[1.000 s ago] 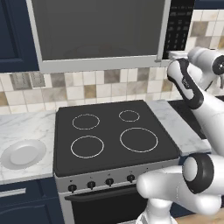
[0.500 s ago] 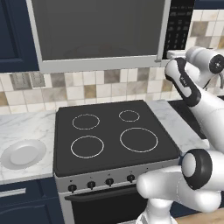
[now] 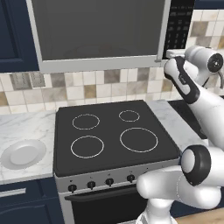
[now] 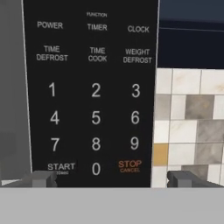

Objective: Pick the squash from the counter and place it in the microwave. Then turn on the microwave.

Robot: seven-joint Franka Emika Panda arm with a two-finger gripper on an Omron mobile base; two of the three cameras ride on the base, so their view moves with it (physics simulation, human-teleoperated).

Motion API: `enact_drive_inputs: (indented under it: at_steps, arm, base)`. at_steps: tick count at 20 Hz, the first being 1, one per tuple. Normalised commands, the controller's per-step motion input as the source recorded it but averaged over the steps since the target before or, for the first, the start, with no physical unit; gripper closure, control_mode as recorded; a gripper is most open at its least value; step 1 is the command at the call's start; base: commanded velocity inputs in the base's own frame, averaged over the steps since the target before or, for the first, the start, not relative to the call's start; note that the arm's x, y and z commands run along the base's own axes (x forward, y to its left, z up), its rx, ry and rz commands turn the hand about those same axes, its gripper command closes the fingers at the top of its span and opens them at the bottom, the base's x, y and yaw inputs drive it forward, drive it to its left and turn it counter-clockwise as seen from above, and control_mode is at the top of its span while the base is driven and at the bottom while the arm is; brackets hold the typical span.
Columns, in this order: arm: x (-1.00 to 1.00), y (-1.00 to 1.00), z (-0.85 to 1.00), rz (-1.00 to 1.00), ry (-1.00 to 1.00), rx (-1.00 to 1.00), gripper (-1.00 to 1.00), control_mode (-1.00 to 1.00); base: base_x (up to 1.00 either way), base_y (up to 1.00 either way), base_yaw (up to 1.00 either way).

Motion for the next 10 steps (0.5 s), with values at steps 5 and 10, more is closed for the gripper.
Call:
enact_drive_inputs:
  at_steps: [5,10]
  arm:
    - [0.06,-0.03,-0.01,0.00,0.00,0.00,-1.00,-1.00]
    - [0.04,-0.02,-0.05,0.00,0.00,0.00,-1.00,-1.00]
  base:
    - [0.00,0.00,0.00]
    - [0.00,0.00,0.00]
